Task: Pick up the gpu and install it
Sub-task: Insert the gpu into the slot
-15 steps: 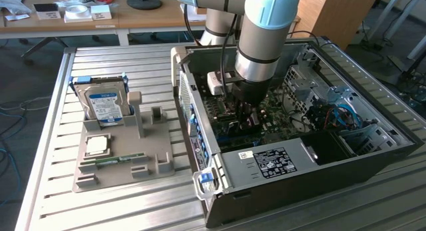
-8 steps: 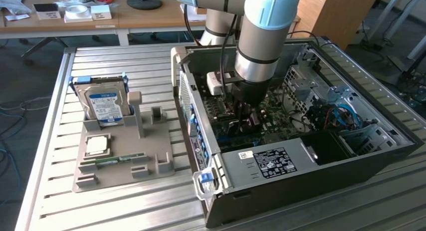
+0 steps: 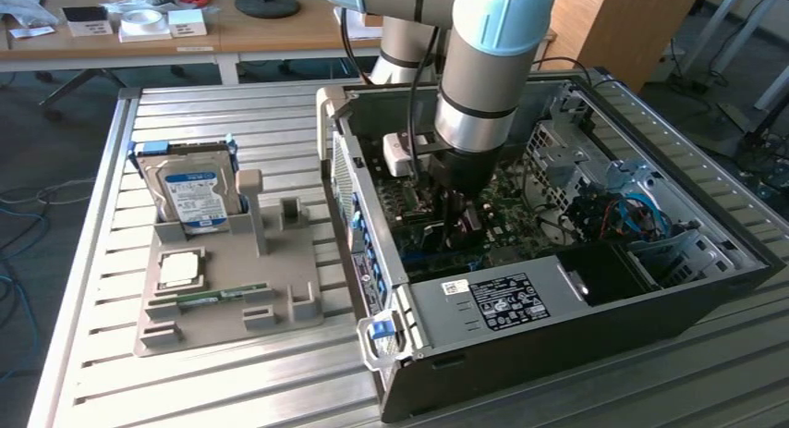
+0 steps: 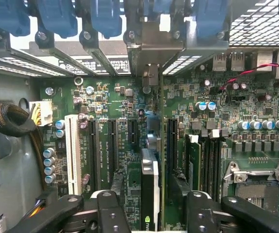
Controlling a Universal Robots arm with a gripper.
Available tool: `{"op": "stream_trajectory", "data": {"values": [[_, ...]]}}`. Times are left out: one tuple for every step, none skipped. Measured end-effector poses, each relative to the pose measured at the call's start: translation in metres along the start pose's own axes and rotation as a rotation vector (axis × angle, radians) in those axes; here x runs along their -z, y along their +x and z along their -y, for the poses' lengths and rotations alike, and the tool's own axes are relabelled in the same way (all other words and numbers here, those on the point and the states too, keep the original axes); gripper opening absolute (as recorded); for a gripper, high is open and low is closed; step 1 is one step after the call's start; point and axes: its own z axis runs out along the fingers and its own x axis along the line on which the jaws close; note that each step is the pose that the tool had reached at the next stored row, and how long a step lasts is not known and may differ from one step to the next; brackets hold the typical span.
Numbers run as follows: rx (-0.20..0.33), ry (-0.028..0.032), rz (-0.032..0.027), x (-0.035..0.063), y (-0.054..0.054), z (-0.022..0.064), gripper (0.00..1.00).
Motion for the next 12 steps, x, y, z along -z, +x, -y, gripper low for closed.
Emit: {"op": "stream_trajectory", "data": {"values": [[0.000,0.0000,0.0000,0.0017,0.000,0.0001,0.52],[0.000,0.0000,0.0000,0.0038,0.000,0.0001,0.52],[0.000,0.0001,0.0001,0.0062,0.000,0.0002,0.52],[0.000,0.0001,0.0002,0.0090,0.000,0.0003,0.52],[0.000,0.0001,0.0001,0.0119,0.000,0.0004,0.52],[0.000,0.0000,0.0001,0.0150,0.000,0.0005,0.52],[0.000,0.0001,0.0002,0.0183,0.000,0.0006,0.52],[0.000,0.0000,0.0000,0.0218,0.000,0.0007,0.52],[0.000,0.0000,0.0001,0.0253,0.000,0.0008,0.52],[0.000,0.0001,0.0002,0.0287,0.000,0.0009,0.52],[0.000,0.0001,0.0001,0.0321,0.000,0.0011,0.52],[0.000,0.0001,0.0002,0.0355,0.000,0.0012,0.52]]}}
